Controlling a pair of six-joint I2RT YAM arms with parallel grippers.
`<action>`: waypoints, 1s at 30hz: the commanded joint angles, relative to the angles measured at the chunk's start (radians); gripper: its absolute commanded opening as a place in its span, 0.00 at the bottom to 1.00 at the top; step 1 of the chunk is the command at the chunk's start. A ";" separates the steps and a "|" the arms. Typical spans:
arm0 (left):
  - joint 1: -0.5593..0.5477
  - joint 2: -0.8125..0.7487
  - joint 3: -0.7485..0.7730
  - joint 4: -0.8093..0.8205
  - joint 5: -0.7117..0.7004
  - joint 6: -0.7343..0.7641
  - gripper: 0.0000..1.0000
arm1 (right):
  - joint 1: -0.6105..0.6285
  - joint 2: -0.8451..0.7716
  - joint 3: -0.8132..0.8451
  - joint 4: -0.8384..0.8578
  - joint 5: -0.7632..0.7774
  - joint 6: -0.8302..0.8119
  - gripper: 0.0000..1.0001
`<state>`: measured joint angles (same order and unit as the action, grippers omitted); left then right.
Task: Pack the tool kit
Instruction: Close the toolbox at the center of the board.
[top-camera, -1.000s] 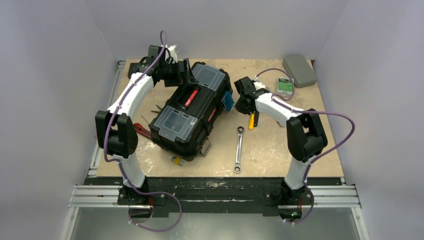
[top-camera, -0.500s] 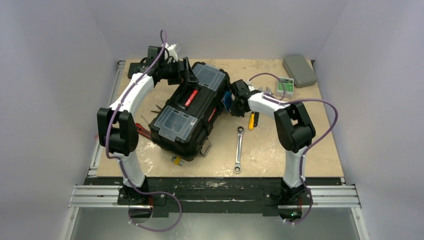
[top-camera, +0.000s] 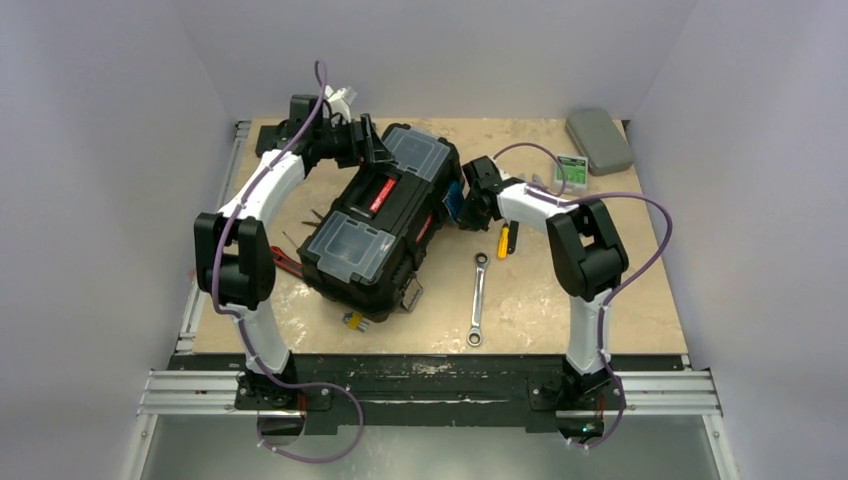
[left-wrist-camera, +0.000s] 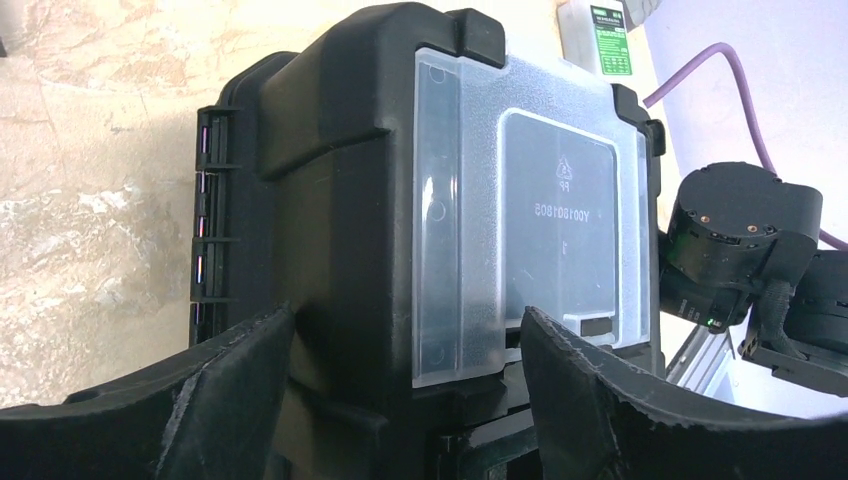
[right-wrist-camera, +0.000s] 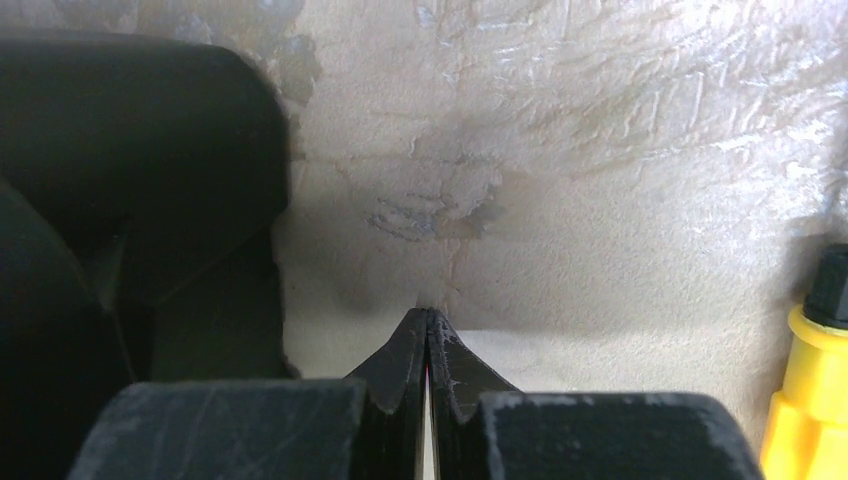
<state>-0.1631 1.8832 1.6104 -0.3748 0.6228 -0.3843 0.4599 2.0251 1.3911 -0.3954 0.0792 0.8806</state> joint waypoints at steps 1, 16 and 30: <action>-0.042 0.074 -0.070 -0.079 0.045 0.012 0.77 | 0.043 0.067 0.066 0.302 -0.100 0.055 0.00; -0.065 0.131 -0.070 -0.080 0.116 0.017 0.76 | 0.099 0.150 0.148 0.409 -0.159 0.043 0.00; -0.123 0.142 -0.143 0.042 0.232 -0.078 0.74 | 0.113 0.148 0.145 0.501 -0.262 0.019 0.00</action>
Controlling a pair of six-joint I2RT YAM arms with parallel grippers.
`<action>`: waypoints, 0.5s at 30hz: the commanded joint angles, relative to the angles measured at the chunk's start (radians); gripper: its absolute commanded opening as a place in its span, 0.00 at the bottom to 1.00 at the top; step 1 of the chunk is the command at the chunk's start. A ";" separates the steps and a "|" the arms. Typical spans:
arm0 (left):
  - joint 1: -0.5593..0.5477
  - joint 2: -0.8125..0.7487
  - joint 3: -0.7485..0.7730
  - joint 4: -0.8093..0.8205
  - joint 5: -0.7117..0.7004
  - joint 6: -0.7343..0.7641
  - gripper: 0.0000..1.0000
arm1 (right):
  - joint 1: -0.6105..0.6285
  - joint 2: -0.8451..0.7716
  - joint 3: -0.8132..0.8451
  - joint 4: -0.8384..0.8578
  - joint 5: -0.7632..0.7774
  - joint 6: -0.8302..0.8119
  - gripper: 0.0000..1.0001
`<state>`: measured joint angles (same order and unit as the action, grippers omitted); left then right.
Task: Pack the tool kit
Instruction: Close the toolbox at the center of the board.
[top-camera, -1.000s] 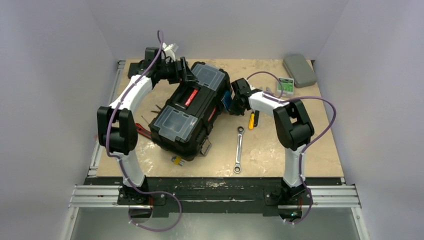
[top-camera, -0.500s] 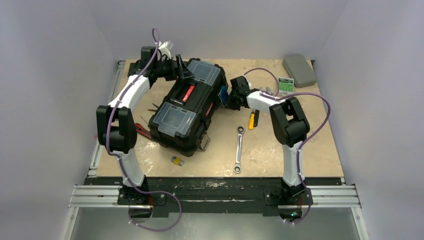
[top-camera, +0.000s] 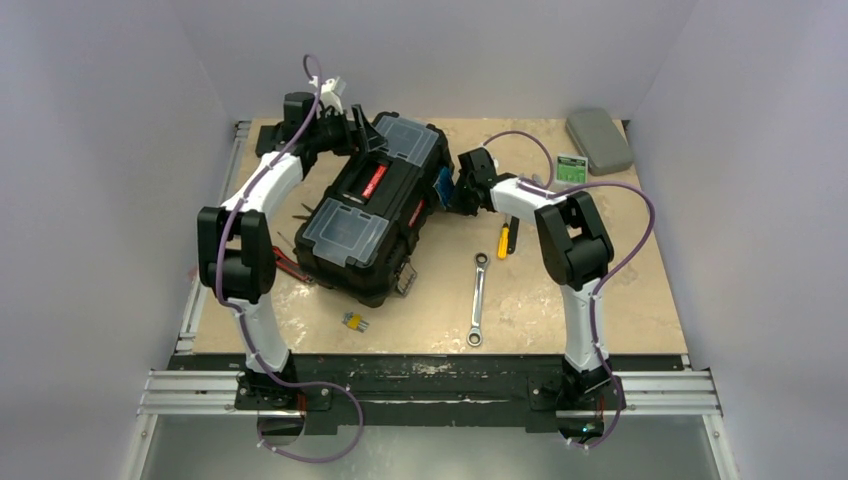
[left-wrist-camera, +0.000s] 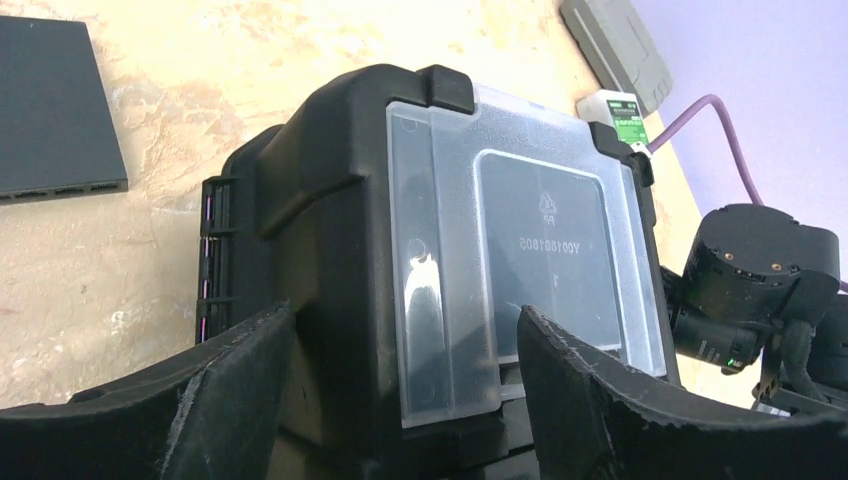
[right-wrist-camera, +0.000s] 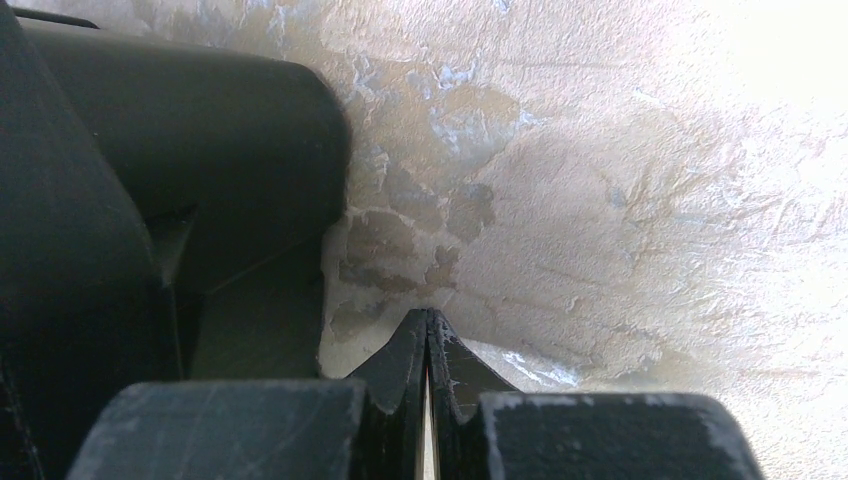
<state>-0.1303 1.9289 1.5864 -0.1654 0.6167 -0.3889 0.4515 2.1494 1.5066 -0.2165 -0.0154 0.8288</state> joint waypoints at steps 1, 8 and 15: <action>-0.161 0.095 -0.129 -0.148 0.246 -0.088 0.74 | 0.122 0.017 0.022 0.338 -0.175 0.066 0.00; -0.231 0.064 -0.224 -0.061 0.240 -0.144 0.73 | 0.122 0.000 -0.012 0.428 -0.230 0.055 0.00; -0.244 0.033 -0.264 -0.029 0.253 -0.172 0.73 | 0.118 -0.001 -0.038 0.489 -0.311 0.059 0.00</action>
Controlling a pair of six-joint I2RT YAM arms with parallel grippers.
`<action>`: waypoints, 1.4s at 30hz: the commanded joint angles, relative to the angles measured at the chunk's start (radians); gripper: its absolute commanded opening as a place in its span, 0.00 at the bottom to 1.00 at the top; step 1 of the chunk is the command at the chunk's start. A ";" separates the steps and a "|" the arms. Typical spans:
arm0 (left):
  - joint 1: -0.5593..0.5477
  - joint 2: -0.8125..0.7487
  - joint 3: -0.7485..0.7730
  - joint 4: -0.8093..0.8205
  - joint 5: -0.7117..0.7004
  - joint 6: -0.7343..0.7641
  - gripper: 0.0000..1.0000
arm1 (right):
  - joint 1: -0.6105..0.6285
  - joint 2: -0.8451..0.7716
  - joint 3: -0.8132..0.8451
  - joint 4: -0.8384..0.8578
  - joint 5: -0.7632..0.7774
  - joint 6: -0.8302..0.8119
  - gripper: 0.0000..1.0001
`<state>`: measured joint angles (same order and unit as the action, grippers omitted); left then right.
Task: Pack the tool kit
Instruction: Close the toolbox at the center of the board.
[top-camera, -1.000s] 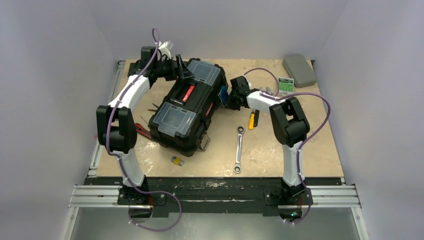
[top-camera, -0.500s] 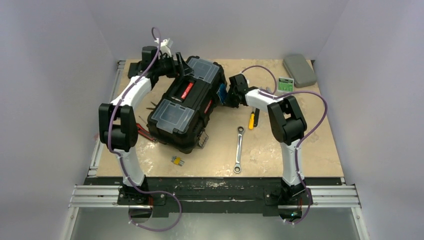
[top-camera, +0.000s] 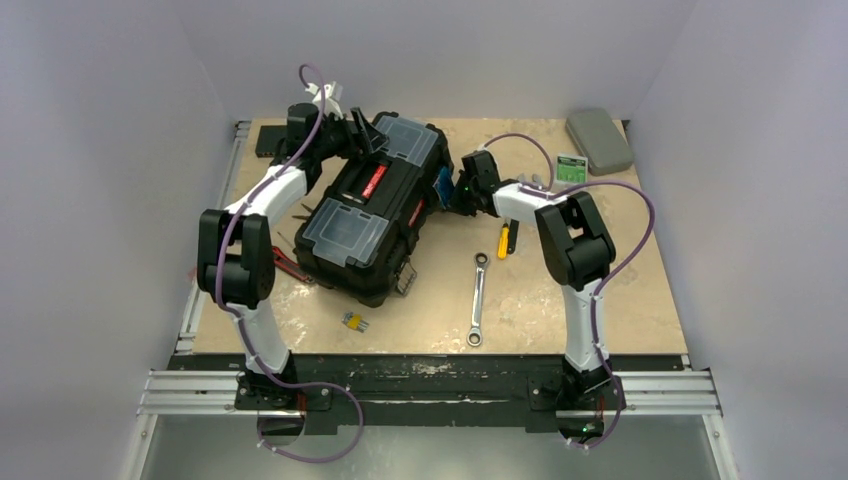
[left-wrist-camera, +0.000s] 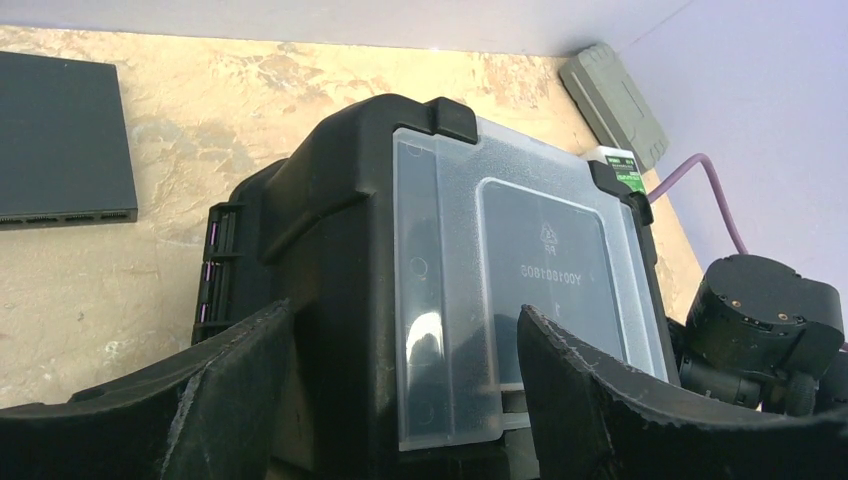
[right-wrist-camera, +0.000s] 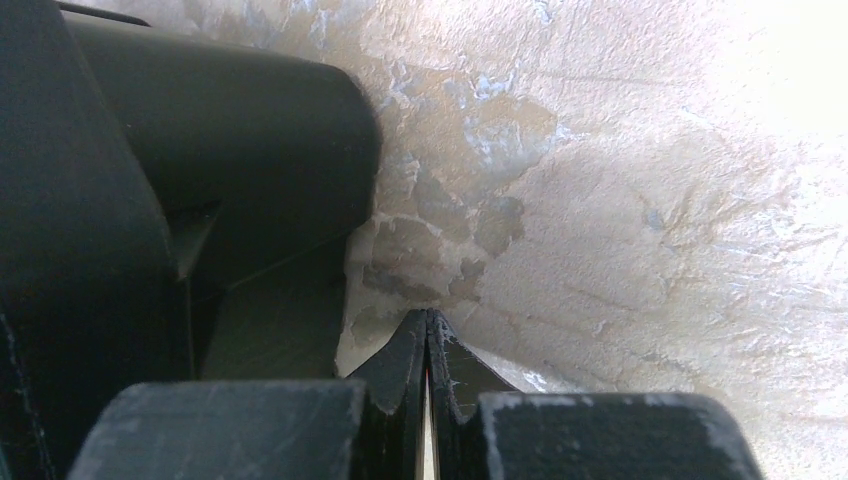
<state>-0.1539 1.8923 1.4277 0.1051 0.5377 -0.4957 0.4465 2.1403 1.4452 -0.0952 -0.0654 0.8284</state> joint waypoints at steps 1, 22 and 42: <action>-0.219 0.064 -0.110 -0.295 0.327 -0.070 0.73 | 0.123 -0.003 0.022 0.354 -0.252 0.053 0.00; -0.074 -0.031 0.070 -0.521 0.070 0.001 0.79 | -0.021 -0.326 -0.125 -0.039 0.066 0.079 0.00; -0.029 -0.013 0.193 -0.585 0.020 0.013 0.89 | -0.011 -0.290 0.042 -0.448 0.255 0.121 0.00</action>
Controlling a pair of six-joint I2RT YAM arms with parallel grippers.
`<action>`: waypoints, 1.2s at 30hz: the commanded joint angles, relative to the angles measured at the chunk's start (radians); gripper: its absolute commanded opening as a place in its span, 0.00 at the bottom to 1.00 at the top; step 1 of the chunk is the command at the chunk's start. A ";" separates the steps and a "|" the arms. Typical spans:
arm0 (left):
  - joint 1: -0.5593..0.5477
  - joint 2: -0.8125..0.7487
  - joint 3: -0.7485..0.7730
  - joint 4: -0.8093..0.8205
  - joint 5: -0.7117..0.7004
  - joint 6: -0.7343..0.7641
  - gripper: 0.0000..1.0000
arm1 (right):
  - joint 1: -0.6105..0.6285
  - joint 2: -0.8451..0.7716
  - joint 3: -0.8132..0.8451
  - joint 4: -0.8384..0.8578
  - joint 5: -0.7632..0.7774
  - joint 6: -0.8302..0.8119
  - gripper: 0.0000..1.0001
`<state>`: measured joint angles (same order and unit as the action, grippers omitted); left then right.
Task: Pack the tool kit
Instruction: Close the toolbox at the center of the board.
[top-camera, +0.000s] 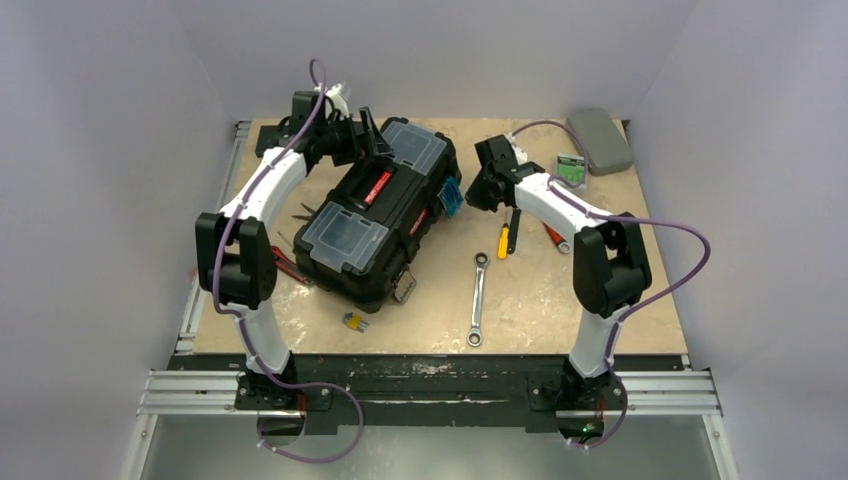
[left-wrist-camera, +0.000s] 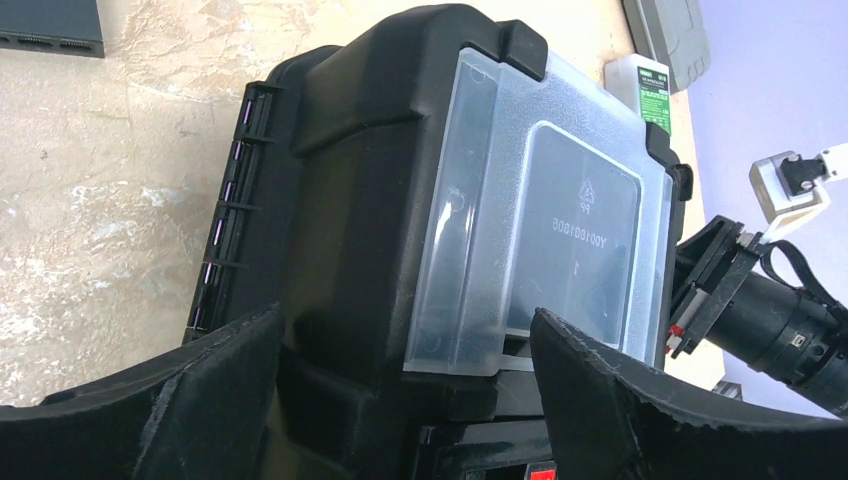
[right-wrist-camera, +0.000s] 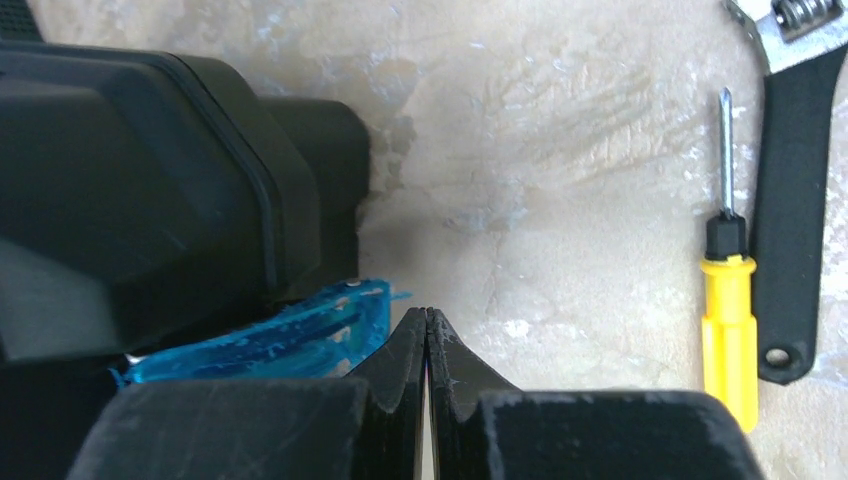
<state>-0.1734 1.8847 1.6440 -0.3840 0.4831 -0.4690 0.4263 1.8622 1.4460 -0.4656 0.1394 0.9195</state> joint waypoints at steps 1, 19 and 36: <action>-0.007 -0.005 -0.025 -0.097 0.071 -0.014 0.89 | 0.010 -0.008 0.049 -0.100 0.059 0.039 0.00; 0.009 -0.018 -0.222 0.066 0.216 -0.060 0.88 | 0.107 0.200 0.326 -0.281 0.137 0.172 0.00; 0.005 0.057 -0.395 0.200 0.311 -0.059 0.84 | 0.148 0.301 0.425 -0.146 0.025 0.183 0.00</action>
<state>-0.1131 1.8477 1.3430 0.0750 0.6815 -0.5652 0.5274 2.1403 1.8175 -0.8688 0.2939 1.0508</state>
